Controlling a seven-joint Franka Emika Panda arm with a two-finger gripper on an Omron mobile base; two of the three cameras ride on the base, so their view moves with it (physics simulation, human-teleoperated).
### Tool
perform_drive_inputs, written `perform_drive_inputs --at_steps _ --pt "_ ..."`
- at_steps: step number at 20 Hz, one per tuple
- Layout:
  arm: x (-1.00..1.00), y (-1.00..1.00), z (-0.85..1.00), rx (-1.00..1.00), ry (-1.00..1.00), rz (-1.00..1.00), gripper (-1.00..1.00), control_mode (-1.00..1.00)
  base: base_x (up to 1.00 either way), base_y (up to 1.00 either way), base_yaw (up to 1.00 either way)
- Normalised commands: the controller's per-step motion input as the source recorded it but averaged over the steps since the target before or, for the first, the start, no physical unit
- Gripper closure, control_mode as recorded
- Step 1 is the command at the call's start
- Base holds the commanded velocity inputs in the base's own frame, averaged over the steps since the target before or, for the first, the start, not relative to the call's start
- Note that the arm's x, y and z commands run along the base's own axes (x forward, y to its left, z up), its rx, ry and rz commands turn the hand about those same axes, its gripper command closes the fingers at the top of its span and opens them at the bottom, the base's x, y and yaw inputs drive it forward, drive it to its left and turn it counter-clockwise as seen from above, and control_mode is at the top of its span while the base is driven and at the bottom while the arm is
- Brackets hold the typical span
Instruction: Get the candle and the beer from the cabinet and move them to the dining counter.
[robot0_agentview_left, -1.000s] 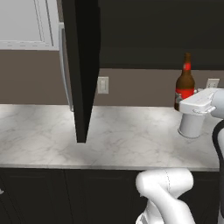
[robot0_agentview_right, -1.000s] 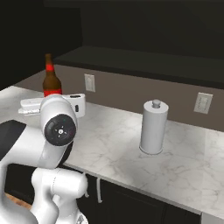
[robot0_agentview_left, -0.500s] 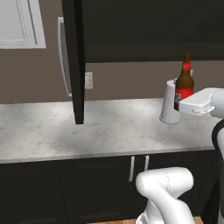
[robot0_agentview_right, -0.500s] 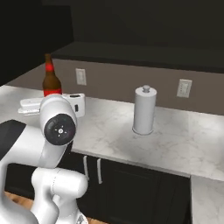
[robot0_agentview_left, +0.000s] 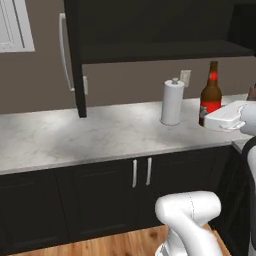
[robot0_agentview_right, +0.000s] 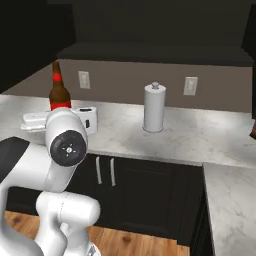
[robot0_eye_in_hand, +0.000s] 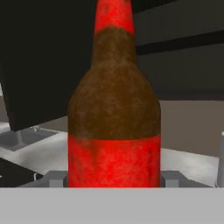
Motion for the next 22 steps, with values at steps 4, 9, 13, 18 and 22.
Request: perform_drive_inputs --at_steps 4,9,13,18,22 --pt "0.00 0.00 0.00 0.00 0.00 0.00 1.00 1.00 -0.86 0.23 -0.14" --pt "0.00 0.00 0.00 0.00 0.00 0.00 1.00 1.00 -0.86 0.22 -0.13" --pt "0.00 0.00 0.00 0.00 0.00 0.00 1.00 1.00 -0.82 0.24 -0.14" --pt "0.00 0.00 0.00 0.00 0.00 0.00 1.00 1.00 -0.83 0.37 -0.12" --pt "0.00 0.00 0.00 0.00 0.00 0.00 1.00 1.00 -0.85 0.39 -0.10"
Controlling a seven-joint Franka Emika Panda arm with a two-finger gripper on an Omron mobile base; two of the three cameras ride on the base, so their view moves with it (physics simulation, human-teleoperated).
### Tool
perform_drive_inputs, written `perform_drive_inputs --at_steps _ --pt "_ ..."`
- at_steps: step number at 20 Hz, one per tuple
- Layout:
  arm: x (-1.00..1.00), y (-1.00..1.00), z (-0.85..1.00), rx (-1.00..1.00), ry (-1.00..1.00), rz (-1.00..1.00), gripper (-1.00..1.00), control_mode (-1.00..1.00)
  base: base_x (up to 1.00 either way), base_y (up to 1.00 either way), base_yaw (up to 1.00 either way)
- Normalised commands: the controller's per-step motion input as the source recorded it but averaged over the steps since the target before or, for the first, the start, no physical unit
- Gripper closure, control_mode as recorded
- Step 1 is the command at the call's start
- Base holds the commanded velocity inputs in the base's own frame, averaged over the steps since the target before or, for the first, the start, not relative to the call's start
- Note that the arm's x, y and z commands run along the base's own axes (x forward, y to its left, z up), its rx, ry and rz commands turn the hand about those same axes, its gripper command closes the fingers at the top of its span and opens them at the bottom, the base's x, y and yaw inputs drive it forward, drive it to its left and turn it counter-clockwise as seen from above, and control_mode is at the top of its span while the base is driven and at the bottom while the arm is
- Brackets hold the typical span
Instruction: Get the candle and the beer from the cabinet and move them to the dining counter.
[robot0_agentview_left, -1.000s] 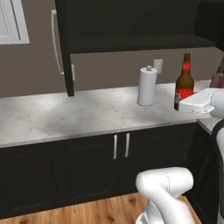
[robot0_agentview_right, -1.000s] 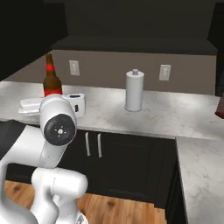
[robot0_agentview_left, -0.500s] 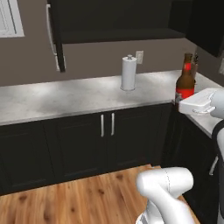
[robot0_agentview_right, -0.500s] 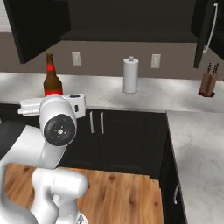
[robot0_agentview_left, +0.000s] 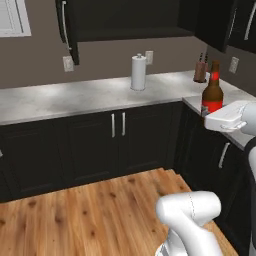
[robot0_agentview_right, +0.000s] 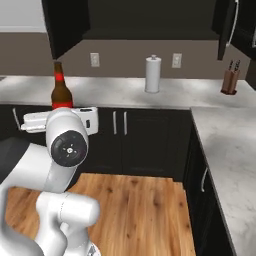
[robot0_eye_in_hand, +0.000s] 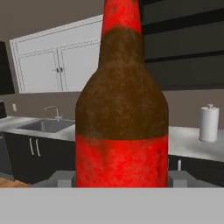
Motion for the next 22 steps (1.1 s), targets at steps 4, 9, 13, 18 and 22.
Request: perform_drive_inputs --at_steps 4,9,13,18,22 --pt "0.00 0.00 0.00 0.00 0.00 0.00 1.00 1.00 -0.87 0.40 -0.06" --pt "0.00 0.00 0.00 0.00 0.00 0.00 1.00 1.00 -0.89 0.37 0.00" --pt "0.00 0.00 0.00 0.00 0.00 0.00 1.00 1.00 -0.83 0.36 0.00" --pt "0.00 0.00 0.00 0.00 0.00 0.00 1.00 1.00 -0.78 0.34 0.00" --pt "0.00 0.00 0.00 0.00 0.00 0.00 1.00 1.00 -0.78 0.33 0.00"
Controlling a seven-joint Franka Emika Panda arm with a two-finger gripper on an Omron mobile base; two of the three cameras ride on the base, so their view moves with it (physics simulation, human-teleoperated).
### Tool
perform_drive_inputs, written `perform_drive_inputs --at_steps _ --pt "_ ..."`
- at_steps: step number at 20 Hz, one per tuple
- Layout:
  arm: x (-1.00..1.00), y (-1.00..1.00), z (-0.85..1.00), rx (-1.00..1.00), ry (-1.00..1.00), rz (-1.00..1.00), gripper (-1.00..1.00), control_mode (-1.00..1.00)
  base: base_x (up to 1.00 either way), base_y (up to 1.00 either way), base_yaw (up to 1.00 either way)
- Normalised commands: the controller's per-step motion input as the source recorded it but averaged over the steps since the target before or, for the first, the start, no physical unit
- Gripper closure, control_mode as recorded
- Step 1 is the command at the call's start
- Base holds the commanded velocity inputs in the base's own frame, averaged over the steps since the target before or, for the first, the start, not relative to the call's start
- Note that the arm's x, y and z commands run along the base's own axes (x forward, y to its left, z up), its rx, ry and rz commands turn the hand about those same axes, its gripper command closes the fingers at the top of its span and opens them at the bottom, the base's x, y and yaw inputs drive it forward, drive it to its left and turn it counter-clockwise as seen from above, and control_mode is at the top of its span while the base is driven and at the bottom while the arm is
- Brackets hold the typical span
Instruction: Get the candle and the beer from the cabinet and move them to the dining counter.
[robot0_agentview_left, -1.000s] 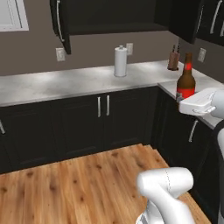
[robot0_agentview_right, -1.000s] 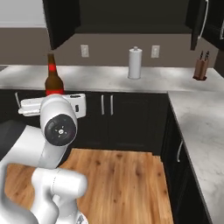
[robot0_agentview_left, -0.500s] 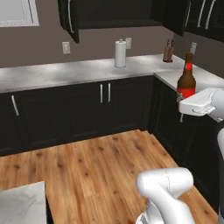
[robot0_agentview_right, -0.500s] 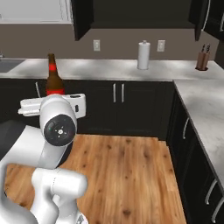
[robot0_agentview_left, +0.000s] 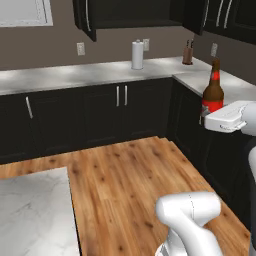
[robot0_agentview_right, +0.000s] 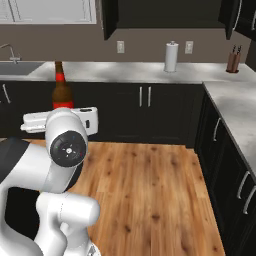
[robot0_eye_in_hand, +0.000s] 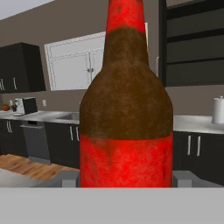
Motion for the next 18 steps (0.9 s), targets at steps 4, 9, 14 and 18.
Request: perform_drive_inputs --at_steps 4,9,14,18 --pt "0.00 0.00 0.00 0.00 0.00 0.00 1.00 1.00 -0.80 0.30 0.00" --pt "0.00 0.00 0.00 0.00 0.00 0.00 1.00 1.00 -0.82 0.26 0.00" --pt "0.00 0.00 0.00 0.00 0.00 0.00 1.00 1.00 -0.83 0.20 0.00" --pt "0.00 0.00 0.00 0.00 0.00 0.00 1.00 1.00 -0.84 0.14 0.00"
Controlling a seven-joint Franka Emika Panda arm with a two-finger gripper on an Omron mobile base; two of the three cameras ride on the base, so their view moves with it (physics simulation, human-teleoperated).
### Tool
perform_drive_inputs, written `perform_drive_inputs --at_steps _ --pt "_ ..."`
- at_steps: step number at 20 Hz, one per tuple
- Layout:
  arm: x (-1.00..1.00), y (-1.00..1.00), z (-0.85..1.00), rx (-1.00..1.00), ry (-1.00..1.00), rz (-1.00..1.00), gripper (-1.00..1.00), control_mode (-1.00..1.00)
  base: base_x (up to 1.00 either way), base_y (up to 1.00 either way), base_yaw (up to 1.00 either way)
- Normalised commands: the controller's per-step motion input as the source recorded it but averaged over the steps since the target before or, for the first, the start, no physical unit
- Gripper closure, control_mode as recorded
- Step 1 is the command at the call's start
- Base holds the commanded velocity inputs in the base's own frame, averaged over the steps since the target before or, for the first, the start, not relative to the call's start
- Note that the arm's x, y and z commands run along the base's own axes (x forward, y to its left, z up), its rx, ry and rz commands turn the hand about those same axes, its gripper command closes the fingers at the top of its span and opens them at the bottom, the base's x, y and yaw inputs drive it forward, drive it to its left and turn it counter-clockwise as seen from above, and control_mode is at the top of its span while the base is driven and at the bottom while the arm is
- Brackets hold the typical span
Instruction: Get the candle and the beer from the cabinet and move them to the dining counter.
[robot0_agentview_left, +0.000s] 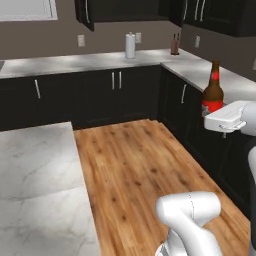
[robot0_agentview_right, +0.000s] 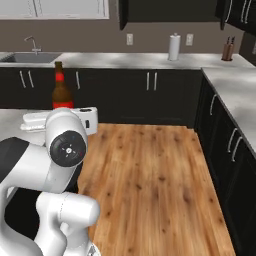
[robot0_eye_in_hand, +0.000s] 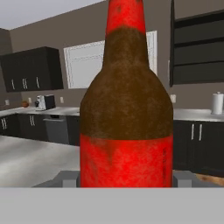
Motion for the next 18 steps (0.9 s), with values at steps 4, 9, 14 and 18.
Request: perform_drive_inputs --at_steps 4,9,14,18 --pt "0.00 0.00 0.00 0.00 0.00 0.00 1.00 1.00 -0.86 0.12 0.00" --pt "0.00 0.00 0.00 0.00 0.00 0.00 1.00 1.00 -0.88 0.12 0.00" --pt "0.00 0.00 0.00 0.00 0.00 0.00 1.00 1.00 -0.88 0.12 0.00" --pt "0.00 0.00 0.00 0.00 0.00 0.00 1.00 1.00 -0.85 0.15 0.00"
